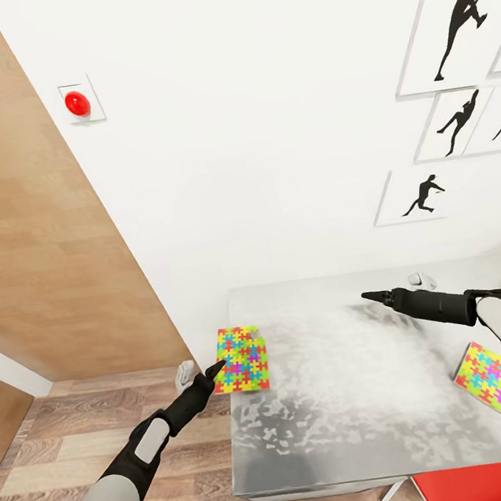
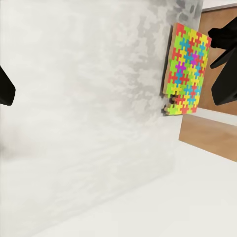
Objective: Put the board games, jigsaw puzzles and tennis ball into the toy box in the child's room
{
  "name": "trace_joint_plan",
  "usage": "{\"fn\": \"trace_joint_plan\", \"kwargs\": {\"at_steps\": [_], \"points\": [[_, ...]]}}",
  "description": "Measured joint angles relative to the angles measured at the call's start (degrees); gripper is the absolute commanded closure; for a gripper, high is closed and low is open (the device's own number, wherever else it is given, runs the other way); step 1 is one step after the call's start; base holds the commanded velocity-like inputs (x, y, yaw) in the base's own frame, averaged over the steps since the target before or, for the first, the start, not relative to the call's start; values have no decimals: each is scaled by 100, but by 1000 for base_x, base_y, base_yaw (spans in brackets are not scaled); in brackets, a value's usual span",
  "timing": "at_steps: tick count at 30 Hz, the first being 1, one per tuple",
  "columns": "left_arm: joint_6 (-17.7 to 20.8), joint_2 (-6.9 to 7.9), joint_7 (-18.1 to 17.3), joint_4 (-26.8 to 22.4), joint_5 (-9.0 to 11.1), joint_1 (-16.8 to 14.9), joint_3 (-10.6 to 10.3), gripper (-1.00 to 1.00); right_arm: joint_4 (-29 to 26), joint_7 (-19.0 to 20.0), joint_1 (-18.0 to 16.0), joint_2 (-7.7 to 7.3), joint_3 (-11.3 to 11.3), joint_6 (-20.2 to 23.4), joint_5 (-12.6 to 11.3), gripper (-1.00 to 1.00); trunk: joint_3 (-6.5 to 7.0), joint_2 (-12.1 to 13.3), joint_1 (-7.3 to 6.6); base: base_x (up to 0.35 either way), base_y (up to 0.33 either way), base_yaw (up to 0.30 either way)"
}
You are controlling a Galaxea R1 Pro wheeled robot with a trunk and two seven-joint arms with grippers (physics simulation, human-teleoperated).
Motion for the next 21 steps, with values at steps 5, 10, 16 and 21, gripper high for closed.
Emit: {"fn": "trace_joint_plan", "kwargs": {"at_steps": [5, 10, 16, 21], "points": [[0, -1, 0, 1, 0, -3, -1, -100, 0, 1, 1, -1, -2, 0, 0, -100, 0, 0, 0, 0, 0, -131], [0, -1, 0, 0, 0, -3, -2, -100, 1, 1, 0, -3, -1, 0, -1, -100, 0, 0, 0, 0, 0, -93], [-2, -1, 0, 5, 1, -3, -5, -100, 2, 0, 0, -4, -1, 0, -4, -100, 0, 0, 0, 0, 0, -22], [-1, -1, 0, 7, 1, -3, -3, -100, 1, 0, 0, -5, -1, 0, -7, -100, 0, 0, 0, 0, 0, -9]]}}
